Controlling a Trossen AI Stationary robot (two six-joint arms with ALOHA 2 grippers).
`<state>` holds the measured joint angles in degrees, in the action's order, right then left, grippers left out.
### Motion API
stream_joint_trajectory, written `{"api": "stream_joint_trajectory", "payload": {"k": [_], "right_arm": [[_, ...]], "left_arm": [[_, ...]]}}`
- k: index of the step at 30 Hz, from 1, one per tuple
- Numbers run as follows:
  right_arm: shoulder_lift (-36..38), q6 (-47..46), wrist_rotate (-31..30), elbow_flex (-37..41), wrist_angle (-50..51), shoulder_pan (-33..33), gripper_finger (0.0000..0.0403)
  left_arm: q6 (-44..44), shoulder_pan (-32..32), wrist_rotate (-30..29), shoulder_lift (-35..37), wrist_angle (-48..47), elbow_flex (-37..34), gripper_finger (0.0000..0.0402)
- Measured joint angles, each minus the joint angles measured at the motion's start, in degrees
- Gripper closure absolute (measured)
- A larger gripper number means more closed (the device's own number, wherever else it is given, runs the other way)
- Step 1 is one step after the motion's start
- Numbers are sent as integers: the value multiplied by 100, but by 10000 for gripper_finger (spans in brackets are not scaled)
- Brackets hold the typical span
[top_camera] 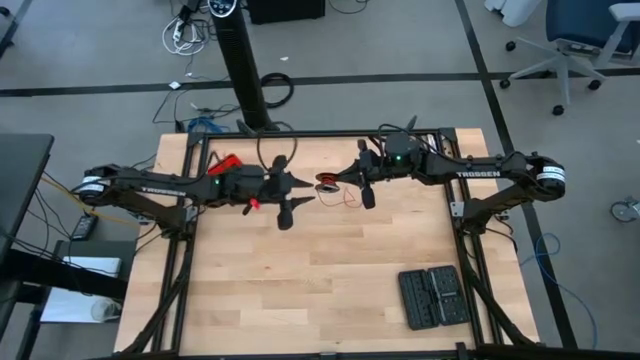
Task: Coil cords
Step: Coil the wire to the spool
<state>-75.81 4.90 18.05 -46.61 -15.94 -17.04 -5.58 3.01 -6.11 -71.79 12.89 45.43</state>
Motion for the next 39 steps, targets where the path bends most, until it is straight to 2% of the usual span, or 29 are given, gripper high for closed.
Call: {"api": "stream_joint_trajectory", "payload": {"k": [3, 6, 18, 27, 35, 39], "right_arm": [[0, -17, -80, 0, 161, -30, 403], [0, -35, -146, -2, 264, -48, 403], [0, 62, -307, -2, 552, -44, 403], [0, 78, -346, -2, 514, -29, 403], [0, 79, -344, -4, 251, 82, 403], [0, 79, -343, -4, 246, 92, 403]], "left_arm": [[53, -29, -244, 0, -1211, 684, 241], [321, -57, -414, -22, -1796, 1148, 241], [30, 15, -584, -605, -1862, 1290, 241], [-306, 28, -580, -858, -1901, 1672, 241], [-691, 31, -579, -1017, -1885, 1736, 241], [-913, 30, -727, -1122, -1798, 1734, 258]]}}
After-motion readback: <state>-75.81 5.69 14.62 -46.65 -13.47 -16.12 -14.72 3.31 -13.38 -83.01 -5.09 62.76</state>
